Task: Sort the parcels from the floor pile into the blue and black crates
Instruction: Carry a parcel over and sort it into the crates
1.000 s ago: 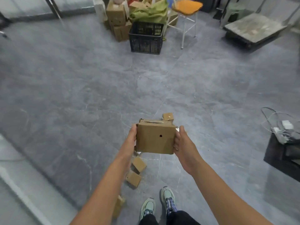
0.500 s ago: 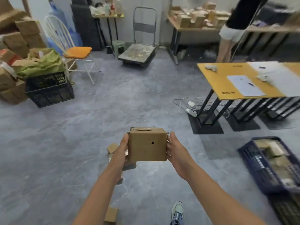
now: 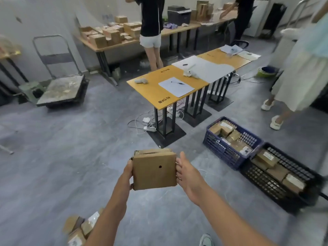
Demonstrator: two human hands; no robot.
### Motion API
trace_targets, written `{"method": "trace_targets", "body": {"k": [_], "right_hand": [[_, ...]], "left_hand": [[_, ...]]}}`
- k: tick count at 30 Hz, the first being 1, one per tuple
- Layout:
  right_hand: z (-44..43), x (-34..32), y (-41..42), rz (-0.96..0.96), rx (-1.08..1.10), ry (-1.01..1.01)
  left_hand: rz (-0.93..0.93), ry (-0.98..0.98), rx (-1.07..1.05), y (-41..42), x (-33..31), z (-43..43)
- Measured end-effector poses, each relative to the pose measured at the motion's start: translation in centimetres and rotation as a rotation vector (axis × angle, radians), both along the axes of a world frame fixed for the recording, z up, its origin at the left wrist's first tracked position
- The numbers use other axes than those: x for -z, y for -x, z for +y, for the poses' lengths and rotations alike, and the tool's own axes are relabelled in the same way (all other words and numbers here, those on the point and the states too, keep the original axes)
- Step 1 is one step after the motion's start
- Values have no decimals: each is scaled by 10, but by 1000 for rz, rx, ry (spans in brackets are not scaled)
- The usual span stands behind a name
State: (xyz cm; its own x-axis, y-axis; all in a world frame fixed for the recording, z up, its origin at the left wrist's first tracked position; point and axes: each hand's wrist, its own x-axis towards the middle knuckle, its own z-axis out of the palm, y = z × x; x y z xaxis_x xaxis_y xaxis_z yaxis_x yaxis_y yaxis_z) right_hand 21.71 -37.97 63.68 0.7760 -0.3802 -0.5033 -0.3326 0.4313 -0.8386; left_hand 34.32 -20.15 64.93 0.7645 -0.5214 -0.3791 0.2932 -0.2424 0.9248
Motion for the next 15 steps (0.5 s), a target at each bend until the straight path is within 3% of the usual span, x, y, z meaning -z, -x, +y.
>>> {"method": "trace_targets", "body": {"k": [10,13,15], "right_hand": [[-187,13,67,-36,263,-64],[-229,16,85,-30,325,-83],[-253,21,94,-25,374,-89]], "left_hand": [[-18,-55,200,29,4,-230],[54,-135,216,22,18,-294],[31,-149,323,29,21,-319]]}}
